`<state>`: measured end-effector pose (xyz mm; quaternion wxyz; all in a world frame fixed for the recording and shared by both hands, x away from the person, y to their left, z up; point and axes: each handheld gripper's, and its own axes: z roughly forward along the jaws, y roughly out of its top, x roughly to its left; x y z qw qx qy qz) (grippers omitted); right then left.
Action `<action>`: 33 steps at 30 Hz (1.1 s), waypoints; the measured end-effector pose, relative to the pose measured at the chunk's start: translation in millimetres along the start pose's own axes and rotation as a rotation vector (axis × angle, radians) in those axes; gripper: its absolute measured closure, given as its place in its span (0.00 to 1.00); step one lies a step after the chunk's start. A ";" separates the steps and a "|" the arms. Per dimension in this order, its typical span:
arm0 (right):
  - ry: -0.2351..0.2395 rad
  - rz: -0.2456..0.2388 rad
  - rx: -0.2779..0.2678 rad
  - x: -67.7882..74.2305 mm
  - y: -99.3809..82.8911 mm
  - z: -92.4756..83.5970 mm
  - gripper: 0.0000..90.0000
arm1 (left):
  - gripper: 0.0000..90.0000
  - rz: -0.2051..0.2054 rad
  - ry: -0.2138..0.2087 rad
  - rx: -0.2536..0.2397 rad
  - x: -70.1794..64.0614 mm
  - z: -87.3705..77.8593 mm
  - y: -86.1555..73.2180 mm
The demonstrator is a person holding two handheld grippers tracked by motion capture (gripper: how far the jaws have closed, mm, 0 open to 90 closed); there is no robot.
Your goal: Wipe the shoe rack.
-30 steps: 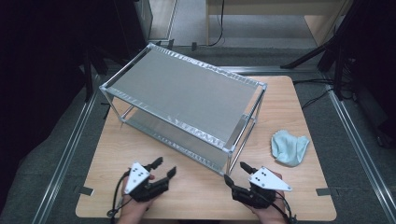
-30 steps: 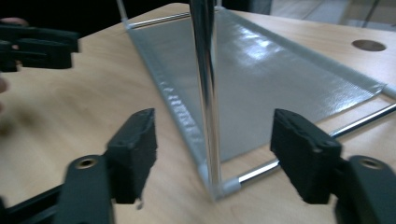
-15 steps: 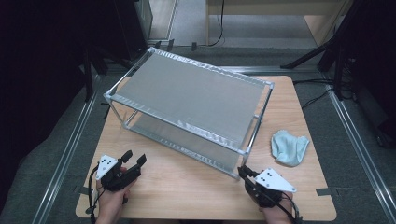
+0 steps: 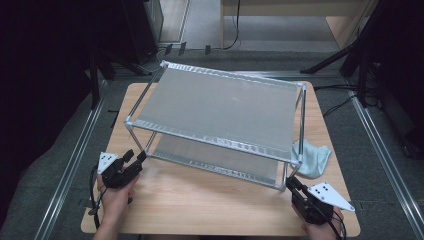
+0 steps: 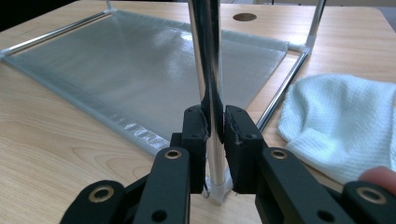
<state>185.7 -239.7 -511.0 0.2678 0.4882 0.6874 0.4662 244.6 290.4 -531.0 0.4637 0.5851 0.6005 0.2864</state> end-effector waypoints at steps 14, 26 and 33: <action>-0.057 -0.008 0.016 6.6 -1.7 4.3 0.89 | 0.90 0.110 0.075 -0.018 2.4 15.4 -0.1; -0.094 0.021 0.033 0.8 8.4 13.3 0.89 | 0.66 0.094 0.040 0.018 9.7 2.7 -11.5; -0.102 0.026 0.032 -0.3 8.0 11.7 0.89 | 0.64 0.076 0.060 0.031 -0.1 10.7 7.0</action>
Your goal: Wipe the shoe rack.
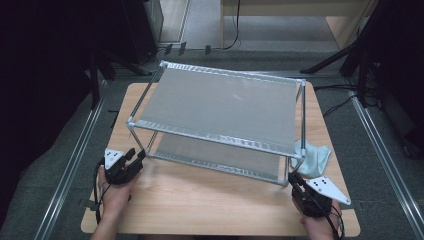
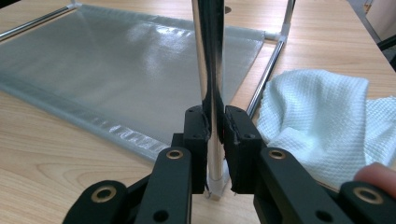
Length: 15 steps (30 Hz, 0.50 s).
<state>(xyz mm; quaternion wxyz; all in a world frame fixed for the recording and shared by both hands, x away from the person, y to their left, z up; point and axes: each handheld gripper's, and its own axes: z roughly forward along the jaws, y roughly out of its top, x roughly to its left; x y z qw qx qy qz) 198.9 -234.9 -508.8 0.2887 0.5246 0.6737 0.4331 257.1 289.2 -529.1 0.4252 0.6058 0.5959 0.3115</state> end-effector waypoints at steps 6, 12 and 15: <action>-0.002 0.006 -0.001 -3.3 -2.2 -4.6 0.89 | 0.76 0.085 0.023 0.003 -6.4 5.7 10.7; 0.001 0.012 0.000 -4.0 -1.8 -5.1 0.89 | 0.91 0.149 0.008 0.016 -8.6 -1.2 7.6; -0.001 0.016 0.001 -5.2 -0.1 -4.7 0.89 | 0.91 0.142 -0.007 0.016 -5.6 -12.1 4.5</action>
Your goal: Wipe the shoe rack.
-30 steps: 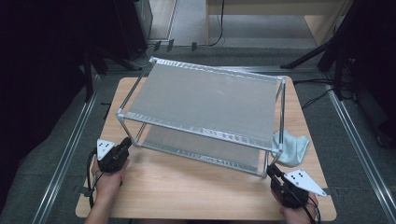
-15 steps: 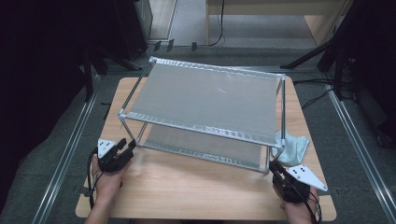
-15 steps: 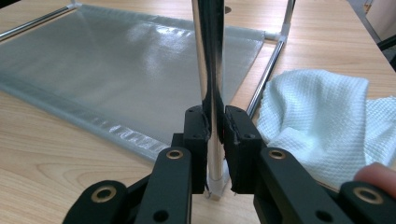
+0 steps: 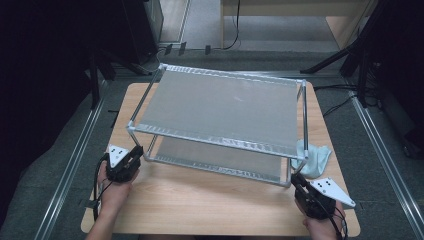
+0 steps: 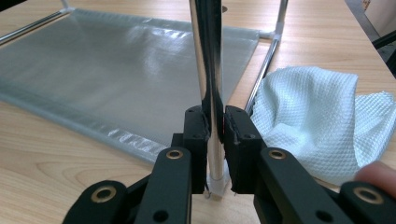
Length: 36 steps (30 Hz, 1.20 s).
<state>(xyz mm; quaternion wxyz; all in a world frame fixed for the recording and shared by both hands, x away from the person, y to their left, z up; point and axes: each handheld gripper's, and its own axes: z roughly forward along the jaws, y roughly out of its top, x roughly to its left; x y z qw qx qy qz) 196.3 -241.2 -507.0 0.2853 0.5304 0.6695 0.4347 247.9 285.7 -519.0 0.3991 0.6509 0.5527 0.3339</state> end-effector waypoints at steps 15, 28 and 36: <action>0.013 0.020 -0.001 -5.3 40.2 43.0 0.89 | 0.91 0.006 0.030 0.006 -5.6 -62.8 -19.3; 0.030 0.015 0.004 -7.4 40.2 73.7 0.90 | 0.87 -0.015 0.001 -0.076 -9.1 -88.9 -64.1; 0.078 0.016 -0.025 -24.2 35.8 72.8 0.86 | 0.81 -0.023 -0.024 -0.094 -14.9 -88.7 -62.5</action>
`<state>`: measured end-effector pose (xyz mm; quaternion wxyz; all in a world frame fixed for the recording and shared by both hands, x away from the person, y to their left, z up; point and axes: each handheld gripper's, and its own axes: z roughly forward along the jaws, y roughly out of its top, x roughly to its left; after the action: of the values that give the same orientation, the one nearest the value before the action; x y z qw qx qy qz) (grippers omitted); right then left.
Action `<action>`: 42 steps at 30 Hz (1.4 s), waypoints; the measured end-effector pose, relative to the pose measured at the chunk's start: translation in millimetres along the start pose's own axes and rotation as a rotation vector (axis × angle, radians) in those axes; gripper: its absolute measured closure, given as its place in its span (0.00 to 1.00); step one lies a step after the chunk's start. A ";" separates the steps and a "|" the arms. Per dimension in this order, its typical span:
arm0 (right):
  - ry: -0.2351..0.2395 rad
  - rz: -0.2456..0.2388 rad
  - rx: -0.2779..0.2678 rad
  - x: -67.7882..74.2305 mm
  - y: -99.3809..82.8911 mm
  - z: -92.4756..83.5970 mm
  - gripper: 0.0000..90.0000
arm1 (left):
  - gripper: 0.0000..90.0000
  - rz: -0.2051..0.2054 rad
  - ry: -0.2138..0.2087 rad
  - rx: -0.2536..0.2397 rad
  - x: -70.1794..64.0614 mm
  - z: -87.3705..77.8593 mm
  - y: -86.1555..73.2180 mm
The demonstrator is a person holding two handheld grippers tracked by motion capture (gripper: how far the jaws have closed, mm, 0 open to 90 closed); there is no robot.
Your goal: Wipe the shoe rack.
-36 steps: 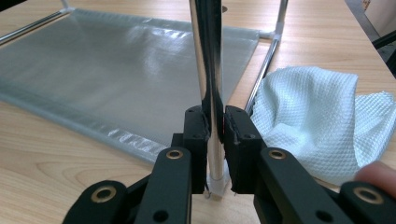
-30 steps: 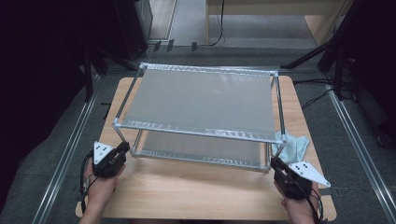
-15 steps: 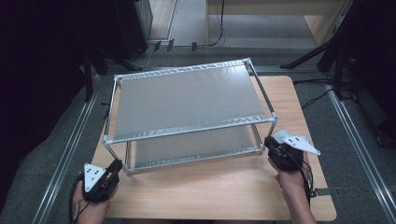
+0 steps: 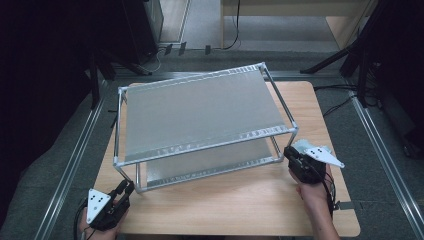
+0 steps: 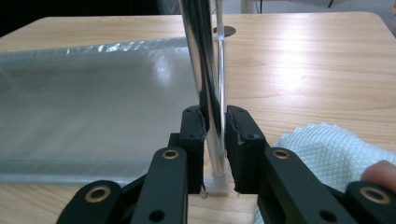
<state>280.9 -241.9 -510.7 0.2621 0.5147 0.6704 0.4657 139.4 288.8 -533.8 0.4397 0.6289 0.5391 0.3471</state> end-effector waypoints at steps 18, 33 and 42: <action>0.106 -0.070 -0.028 -24.0 7.2 -25.4 0.68 | 0.77 -0.025 -0.082 -0.007 -2.1 -2.8 0.2; 0.041 -0.112 -0.061 -10.2 6.7 -11.8 0.90 | 0.90 0.004 -0.069 -0.019 -7.6 -2.4 1.0; 0.016 -0.120 -0.046 -13.6 4.4 -22.4 0.88 | 0.90 0.016 -0.108 -0.019 -14.4 -8.2 -0.5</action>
<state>268.8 -262.4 -498.9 0.2961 0.4636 0.6912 0.4687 129.2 276.2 -530.6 0.4711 0.6470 0.5062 0.3212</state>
